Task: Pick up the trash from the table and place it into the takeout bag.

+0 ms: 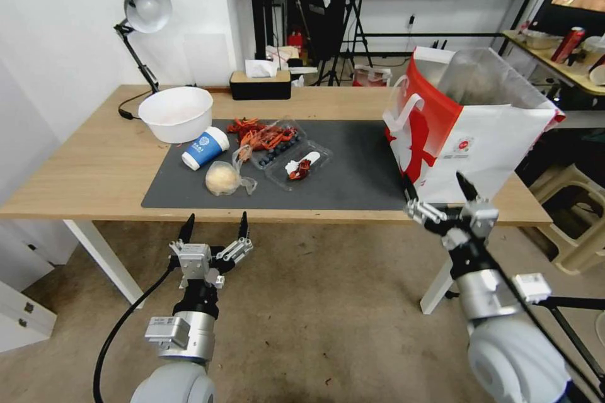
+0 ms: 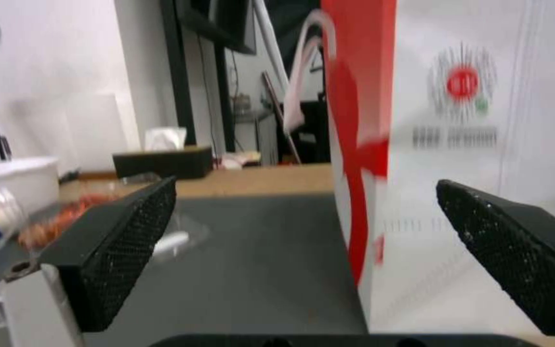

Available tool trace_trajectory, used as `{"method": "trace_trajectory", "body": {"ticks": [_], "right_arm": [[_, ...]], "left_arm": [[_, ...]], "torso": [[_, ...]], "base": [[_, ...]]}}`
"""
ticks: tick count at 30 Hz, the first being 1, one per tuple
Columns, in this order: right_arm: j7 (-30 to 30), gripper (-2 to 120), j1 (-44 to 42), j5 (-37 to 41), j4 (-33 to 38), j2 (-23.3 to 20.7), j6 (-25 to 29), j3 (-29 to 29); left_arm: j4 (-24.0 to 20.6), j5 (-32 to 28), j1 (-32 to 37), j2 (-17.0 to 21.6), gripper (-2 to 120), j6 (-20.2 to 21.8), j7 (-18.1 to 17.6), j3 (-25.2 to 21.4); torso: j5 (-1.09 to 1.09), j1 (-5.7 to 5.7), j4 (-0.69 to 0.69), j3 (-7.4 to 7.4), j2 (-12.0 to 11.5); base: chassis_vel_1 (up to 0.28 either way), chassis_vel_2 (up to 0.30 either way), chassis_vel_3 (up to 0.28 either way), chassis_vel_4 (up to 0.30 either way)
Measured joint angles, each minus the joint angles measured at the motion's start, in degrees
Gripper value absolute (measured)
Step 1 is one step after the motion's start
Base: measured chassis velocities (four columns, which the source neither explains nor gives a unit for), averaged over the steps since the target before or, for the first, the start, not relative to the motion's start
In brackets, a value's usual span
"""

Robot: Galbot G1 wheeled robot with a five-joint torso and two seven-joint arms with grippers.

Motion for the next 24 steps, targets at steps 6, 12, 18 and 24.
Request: {"method": "trace_trajectory", "body": {"ticks": [6, 12, 18, 24], "right_arm": [[1.4, 100, -1.2, -1.7, -3.3, 1.4, 2.4, -3.2], [2.2, 100, -1.2, -2.5, -4.8, 2.0, 2.8, -4.1], [2.5, 100, -0.9, -2.7, -5.2, 2.2, 2.8, -4.0], [2.5, 100, -1.0, -3.1, -4.7, 2.4, 2.6, -3.8]], "left_arm": [[0.1, -0.1, 0.0, 0.4, 100, 0.0, 0.0, -0.2], [0.2, -0.2, -0.1, 0.5, 100, 0.1, 0.0, -0.2], [0.5, -0.3, -0.2, 0.7, 100, 0.1, 0.0, -0.2], [1.4, -0.6, -0.9, 1.1, 100, 0.1, 0.0, -0.1]], "torso": [[0.01, 0.01, 0.01, 0.0, 0.0], [0.0, 0.0, 0.0, 0.0, 0.0], [0.0, 0.0, 0.01, 0.0, 0.0], [0.01, 0.01, 0.01, 0.0, 0.0]], "base": [[0.0, 0.0, 0.0, 0.0], [0.0, 0.0, 0.0, 0.0], [0.0, 0.0, 0.0, 0.0], [0.0, 0.0, 0.0, 0.0]]}}
